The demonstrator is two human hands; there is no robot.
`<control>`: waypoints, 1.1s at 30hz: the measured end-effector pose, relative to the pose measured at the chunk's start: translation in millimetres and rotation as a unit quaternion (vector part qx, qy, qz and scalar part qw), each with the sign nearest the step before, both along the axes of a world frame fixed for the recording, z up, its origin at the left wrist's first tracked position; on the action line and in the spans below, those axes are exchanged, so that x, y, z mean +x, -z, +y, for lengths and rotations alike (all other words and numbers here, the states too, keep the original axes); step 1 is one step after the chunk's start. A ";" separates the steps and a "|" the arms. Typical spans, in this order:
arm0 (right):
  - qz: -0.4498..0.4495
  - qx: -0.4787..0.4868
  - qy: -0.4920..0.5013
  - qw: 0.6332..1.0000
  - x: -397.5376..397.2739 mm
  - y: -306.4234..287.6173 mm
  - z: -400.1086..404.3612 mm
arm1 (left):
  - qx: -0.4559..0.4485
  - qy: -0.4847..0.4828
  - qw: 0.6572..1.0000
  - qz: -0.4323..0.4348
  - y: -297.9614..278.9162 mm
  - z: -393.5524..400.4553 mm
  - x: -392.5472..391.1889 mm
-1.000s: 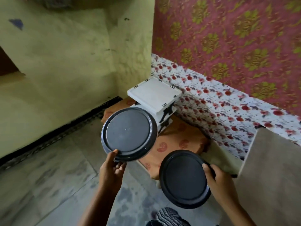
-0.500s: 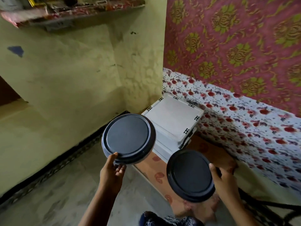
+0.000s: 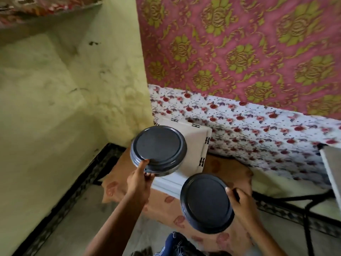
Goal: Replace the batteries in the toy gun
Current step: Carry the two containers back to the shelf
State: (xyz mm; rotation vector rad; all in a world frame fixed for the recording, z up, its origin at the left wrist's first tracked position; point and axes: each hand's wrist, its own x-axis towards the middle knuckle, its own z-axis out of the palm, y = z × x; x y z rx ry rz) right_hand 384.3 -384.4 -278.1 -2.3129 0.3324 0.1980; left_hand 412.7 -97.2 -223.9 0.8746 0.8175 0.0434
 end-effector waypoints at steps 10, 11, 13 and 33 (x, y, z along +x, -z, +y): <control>0.036 0.013 0.165 0.986 -40.8 5.7 31.6 | -0.013 0.149 0.985 0.084 14.7 -32.2 72.3; 0.040 0.015 0.186 0.982 -48.6 6.5 36.1 | -0.011 0.153 0.984 0.090 17.5 -33.6 74.4; 0.033 0.022 0.214 0.976 -61.8 2.5 45.0 | -0.014 0.152 0.984 0.093 21.8 -33.3 76.6; 0.023 -0.044 0.240 0.970 -78.8 1.1 120.6 | 0.008 0.261 0.964 0.040 38.5 18.9 59.3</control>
